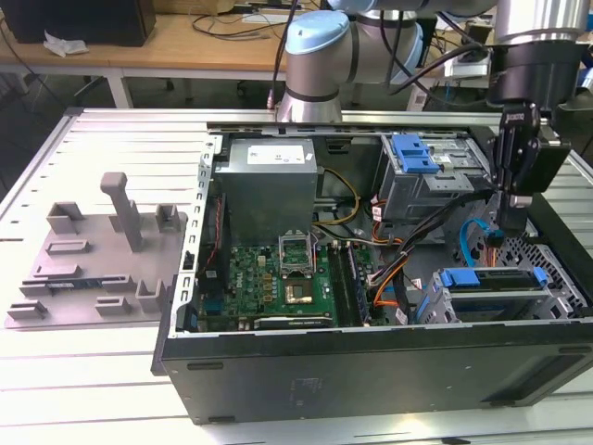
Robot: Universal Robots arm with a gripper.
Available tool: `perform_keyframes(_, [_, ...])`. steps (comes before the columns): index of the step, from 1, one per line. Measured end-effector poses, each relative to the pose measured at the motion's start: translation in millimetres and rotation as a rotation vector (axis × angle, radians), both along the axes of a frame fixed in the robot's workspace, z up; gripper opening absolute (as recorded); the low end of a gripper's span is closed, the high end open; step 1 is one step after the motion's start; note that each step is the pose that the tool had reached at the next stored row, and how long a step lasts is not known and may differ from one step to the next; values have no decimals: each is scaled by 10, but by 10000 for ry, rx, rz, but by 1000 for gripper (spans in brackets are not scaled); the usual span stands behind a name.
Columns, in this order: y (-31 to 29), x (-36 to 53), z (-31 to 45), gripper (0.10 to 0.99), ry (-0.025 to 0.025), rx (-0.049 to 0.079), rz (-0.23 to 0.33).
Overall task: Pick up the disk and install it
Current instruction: 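Insert the first disk wire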
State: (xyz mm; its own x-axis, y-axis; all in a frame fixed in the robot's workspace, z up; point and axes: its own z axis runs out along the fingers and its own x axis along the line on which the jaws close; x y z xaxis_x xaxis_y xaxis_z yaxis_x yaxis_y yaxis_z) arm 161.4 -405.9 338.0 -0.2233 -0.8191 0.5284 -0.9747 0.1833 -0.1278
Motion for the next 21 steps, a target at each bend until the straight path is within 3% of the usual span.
perform_keyframes(4, [-79,-3,8,169,0,14,58])
perform_keyframes(11, [-92,-25,10,169,-1,40,846])
perform_keyframes(12, [-95,-35,9,169,-7,173,908])
perform_keyframes(14, [-104,-49,15,169,-32,724,940])
perform_keyframes(16, [-112,-56,26,169,-50,1102,945])
perform_keyframes(18, [-123,-61,47,169,-60,1348,953])
perform_keyframes(21, [-144,-67,90,169,-71,1586,958])
